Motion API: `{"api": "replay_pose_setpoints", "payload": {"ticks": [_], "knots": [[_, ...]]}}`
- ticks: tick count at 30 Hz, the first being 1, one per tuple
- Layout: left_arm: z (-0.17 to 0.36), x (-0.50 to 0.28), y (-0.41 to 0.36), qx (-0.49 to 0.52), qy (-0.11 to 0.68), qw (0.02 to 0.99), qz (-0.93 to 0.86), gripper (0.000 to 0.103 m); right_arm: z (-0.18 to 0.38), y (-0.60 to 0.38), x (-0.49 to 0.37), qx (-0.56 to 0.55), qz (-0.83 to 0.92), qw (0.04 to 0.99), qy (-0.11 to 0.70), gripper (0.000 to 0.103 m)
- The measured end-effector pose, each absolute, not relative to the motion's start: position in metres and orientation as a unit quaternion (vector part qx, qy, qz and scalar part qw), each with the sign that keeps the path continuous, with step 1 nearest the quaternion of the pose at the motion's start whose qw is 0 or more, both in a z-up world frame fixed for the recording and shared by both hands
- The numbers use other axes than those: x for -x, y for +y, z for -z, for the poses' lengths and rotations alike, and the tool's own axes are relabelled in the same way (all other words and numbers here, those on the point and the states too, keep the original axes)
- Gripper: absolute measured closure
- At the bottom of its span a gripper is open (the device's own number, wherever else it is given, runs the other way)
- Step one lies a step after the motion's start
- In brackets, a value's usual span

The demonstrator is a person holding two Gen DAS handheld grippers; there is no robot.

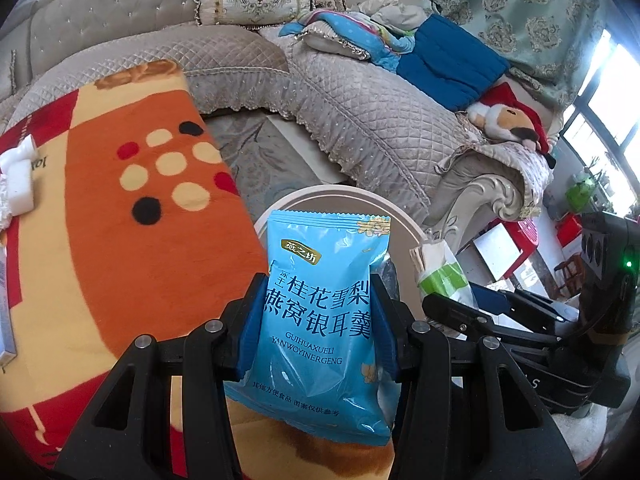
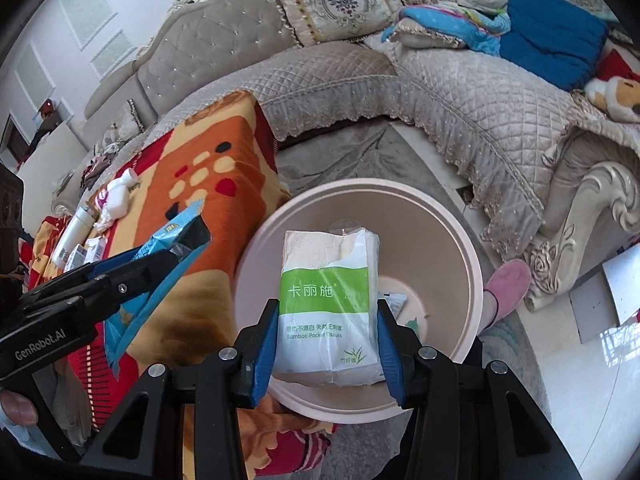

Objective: Collect trash
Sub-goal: 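Carry blue bag and tissue pack over the white bin and open both tools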

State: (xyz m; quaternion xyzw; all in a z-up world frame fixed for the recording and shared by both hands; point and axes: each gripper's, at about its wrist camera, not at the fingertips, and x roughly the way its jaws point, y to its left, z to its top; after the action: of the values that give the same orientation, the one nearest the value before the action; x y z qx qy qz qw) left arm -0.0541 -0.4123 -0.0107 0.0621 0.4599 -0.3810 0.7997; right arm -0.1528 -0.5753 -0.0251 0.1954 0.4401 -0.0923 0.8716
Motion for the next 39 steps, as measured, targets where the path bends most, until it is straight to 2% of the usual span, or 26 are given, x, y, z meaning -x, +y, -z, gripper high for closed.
{"api": "replay_pose_setpoints", "payload": {"ticks": [23,28,30,33,39], "knots": [[0.024,0.045,-0.429,-0.041,0.479,0.784,0.393,0.055,0.053,-0.595,0.151,-0.221,0.106,0.849,0.468,0.059],[0.023,0.046,-0.431,-0.034,0.479,0.78,0.402,0.052,0.051,-0.6,0.151,-0.232,0.115,0.848,0.462,0.052],[0.023,0.047,-0.43,-0.03,0.478,0.779,0.404,0.039,0.051,-0.601,0.151,-0.235,0.116,0.846,0.463,0.051],[0.022,0.045,-0.428,-0.019,0.48,0.776,0.408,0.037,0.051,-0.601,0.153,-0.237,0.117,0.845,0.465,0.046],[0.019,0.046,-0.426,-0.026,0.479,0.779,0.403,0.037,0.05,-0.597,0.153,-0.233,0.115,0.845,0.468,0.046]]}}
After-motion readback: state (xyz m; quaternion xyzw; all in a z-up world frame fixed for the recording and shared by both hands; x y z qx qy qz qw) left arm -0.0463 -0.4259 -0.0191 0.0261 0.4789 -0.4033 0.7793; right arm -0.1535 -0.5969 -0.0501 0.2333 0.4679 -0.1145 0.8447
